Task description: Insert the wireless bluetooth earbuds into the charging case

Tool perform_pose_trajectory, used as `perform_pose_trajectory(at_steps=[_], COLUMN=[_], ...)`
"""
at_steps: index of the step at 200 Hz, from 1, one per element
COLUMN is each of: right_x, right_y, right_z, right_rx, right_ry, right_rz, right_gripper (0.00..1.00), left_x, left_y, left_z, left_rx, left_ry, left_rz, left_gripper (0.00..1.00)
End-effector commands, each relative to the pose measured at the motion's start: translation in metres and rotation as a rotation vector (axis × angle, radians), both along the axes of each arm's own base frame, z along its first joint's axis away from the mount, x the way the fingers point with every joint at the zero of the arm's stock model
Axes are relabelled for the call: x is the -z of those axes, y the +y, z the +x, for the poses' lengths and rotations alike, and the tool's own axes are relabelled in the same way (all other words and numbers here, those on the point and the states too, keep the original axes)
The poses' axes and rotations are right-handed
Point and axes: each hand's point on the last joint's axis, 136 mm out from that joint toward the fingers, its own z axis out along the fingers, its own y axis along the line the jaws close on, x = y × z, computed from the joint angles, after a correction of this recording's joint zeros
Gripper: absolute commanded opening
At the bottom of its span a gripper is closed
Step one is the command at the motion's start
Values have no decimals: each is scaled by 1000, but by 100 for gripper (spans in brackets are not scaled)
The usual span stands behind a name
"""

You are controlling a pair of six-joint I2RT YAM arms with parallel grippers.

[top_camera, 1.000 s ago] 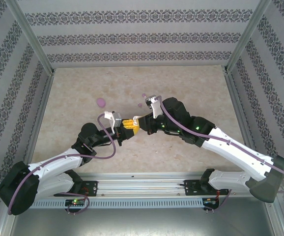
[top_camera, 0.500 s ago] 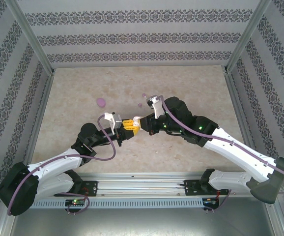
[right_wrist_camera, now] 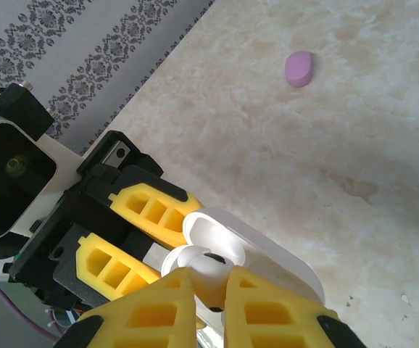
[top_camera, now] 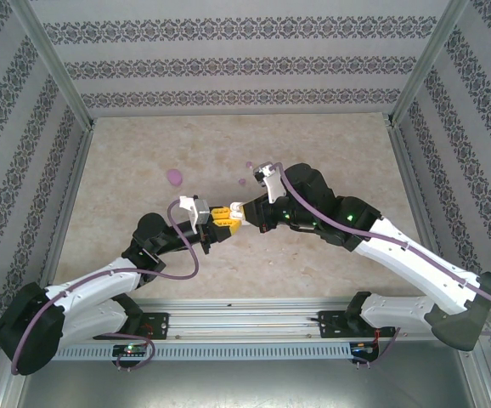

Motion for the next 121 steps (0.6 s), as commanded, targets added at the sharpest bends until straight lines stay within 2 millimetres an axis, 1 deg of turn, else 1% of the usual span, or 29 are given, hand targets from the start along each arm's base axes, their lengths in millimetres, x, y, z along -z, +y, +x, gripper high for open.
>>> perform_pose_trajectory(at_steps=[1, 65, 121], right_x=[1, 2, 9], right_y=[-1, 8, 10], right_z=[-2, -6, -9], right_rx=[-26, -71, -76], right_ry=[8, 23, 51], right_rz=[-24, -21, -22], right_gripper=[12, 12, 12], left_x=[-23, -21, -17], left_y=[0, 1, 2], left_z=[-10, -10, -9], left_rx=[22, 18, 11], left_ry=[-99, -100, -93], left_rz=[-28, -11, -4], left_gripper=[0, 0, 0])
